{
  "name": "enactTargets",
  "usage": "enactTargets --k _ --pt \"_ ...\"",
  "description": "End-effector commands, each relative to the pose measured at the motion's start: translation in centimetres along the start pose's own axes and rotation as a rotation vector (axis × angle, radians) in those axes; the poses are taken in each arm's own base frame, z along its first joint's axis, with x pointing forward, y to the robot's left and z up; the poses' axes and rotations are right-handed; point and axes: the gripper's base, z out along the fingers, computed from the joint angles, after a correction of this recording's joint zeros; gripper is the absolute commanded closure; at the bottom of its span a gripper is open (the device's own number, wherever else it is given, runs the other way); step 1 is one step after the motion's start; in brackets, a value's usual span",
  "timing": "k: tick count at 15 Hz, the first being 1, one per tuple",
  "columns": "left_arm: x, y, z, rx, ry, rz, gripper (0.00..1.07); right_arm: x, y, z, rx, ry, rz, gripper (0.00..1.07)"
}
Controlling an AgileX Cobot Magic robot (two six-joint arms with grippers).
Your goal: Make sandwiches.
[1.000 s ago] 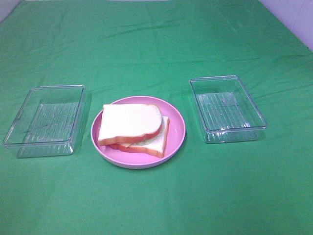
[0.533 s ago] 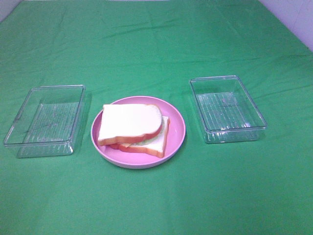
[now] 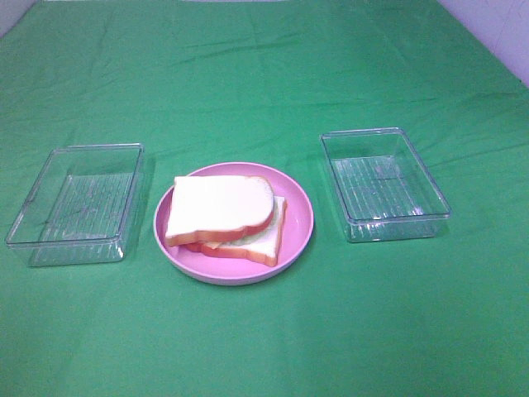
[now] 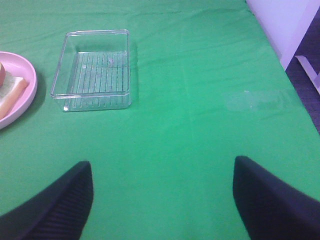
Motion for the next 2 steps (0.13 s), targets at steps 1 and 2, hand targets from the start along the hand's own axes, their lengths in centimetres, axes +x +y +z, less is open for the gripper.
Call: enactTargets --k 1,2 --pt "0.14 -0.04 -0.27 0.003 -0.029 0.001 0.29 0.16 0.03 -0.10 0.005 -0.014 -0.005 0.34" --pt "0.14 -0.04 -0.27 0.003 -0.029 0.001 0.29 0.16 0.03 -0.10 0.005 -0.014 -0.005 0.34"
